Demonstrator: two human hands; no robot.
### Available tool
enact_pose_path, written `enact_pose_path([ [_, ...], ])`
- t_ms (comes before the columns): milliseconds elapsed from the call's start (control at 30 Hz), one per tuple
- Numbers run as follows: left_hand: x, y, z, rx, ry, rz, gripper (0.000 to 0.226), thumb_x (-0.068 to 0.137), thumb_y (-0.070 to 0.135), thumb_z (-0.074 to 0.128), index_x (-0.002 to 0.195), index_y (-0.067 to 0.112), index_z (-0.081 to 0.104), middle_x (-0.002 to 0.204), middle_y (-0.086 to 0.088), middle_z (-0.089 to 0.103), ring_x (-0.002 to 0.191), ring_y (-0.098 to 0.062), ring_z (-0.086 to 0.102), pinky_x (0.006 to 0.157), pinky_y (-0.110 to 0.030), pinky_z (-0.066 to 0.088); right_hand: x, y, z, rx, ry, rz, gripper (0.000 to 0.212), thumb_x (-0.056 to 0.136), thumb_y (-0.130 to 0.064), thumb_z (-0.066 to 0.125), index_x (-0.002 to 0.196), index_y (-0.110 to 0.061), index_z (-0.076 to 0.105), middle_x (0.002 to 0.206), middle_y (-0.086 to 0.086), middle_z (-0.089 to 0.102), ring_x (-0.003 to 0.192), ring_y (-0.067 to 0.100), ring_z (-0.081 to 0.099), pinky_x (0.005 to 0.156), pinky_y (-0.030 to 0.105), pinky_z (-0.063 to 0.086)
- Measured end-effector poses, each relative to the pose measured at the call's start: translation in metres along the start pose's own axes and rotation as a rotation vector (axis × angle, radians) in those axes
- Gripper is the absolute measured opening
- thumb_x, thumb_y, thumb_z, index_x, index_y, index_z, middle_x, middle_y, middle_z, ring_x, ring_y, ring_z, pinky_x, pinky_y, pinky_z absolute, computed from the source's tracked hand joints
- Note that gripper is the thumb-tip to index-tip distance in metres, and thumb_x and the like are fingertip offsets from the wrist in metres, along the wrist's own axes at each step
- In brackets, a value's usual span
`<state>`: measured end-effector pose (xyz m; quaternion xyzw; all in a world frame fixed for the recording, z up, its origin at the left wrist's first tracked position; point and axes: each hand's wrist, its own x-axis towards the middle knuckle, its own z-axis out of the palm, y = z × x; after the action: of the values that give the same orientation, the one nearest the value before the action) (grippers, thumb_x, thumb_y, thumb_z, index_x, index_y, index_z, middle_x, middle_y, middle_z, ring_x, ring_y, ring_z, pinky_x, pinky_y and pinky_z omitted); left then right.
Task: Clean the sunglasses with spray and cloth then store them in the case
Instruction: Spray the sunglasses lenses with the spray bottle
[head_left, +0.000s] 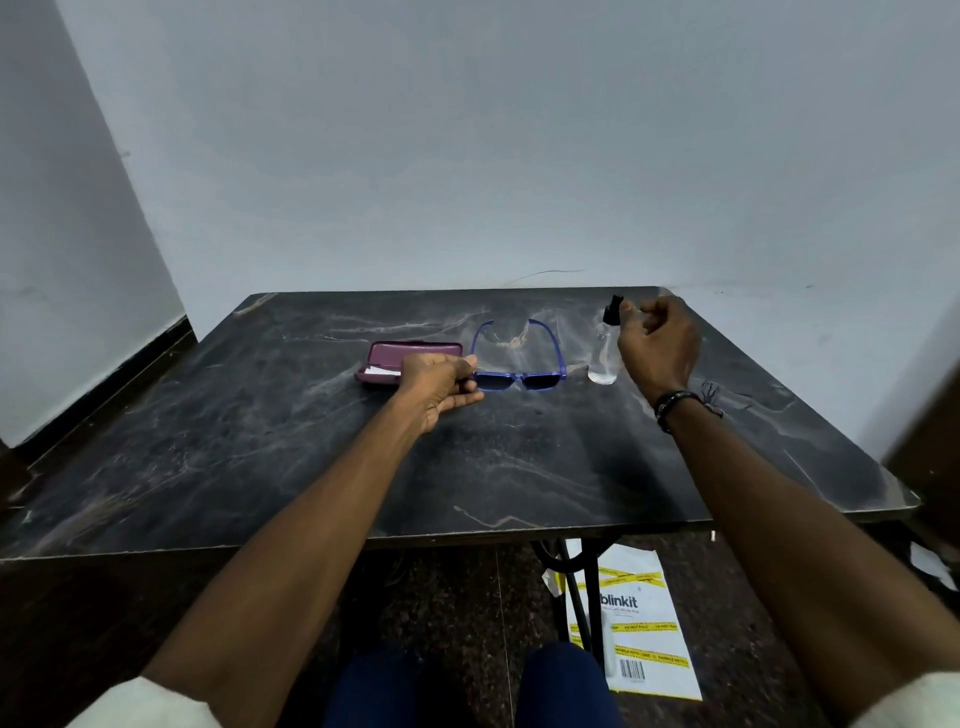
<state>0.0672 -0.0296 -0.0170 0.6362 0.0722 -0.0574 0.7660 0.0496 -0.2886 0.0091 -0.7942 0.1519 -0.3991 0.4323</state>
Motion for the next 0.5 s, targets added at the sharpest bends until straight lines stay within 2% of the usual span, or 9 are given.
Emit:
enact_pose_path([
  [133,0.003,-0.002,0.003,-0.016,-0.002,-0.007,0.007,0.084,0.004,0.070,0.084,-0.001,0.065,0.073,-0.011,0.064,0.057,-0.014,0.061,0.066,-0.037,0.061,0.009,0.006,0.005,-0.062,-0.211,-0.062,0.067,0.080,-0.048,0.070,0.132,-0.014,0.044,0.114,0.009,0.061,0.101,0.024,0.061,0.085,0.042,0.052],
  [200,0.006,-0.002,0.003,-0.019,0.001,-0.009,0.007,0.084,0.004,0.070,0.084,-0.001,0.065,0.072,-0.011,0.064,0.056,-0.013,0.061,0.068,-0.037,0.061,0.010,0.009,0.008,-0.087,-0.311,-0.115,0.080,0.079,-0.045,0.073,0.141,-0.018,0.031,0.123,0.013,0.060,0.110,0.030,0.059,0.092,0.047,0.050],
  [300,0.009,-0.001,0.003,-0.022,0.005,-0.012,0.008,0.084,0.005,0.071,0.085,-0.001,0.065,0.069,-0.011,0.063,0.053,-0.012,0.062,0.069,-0.038,0.061,0.007,0.011,0.017,-0.132,-0.372,-0.171,0.095,0.079,-0.039,0.077,0.150,-0.026,0.016,0.133,0.013,0.058,0.118,0.037,0.057,0.097,0.050,0.048],
  [400,0.009,-0.001,0.004,-0.028,0.009,-0.012,0.008,0.085,0.005,0.070,0.085,-0.001,0.065,0.068,-0.010,0.063,0.052,-0.012,0.061,0.068,-0.037,0.062,0.002,0.012,0.026,-0.135,-0.363,-0.197,0.103,0.079,-0.025,0.079,0.153,-0.032,0.008,0.134,0.012,0.058,0.110,0.036,0.062,0.093,0.050,0.051],
  [500,0.007,0.001,0.003,-0.040,0.006,-0.015,0.008,0.085,0.004,0.069,0.087,-0.002,0.065,0.069,-0.010,0.063,0.055,-0.013,0.060,0.067,-0.037,0.062,0.003,0.016,0.030,-0.116,-0.326,-0.182,0.101,0.081,-0.006,0.075,0.153,-0.036,0.011,0.136,0.011,0.056,0.088,0.030,0.068,0.082,0.047,0.057],
])
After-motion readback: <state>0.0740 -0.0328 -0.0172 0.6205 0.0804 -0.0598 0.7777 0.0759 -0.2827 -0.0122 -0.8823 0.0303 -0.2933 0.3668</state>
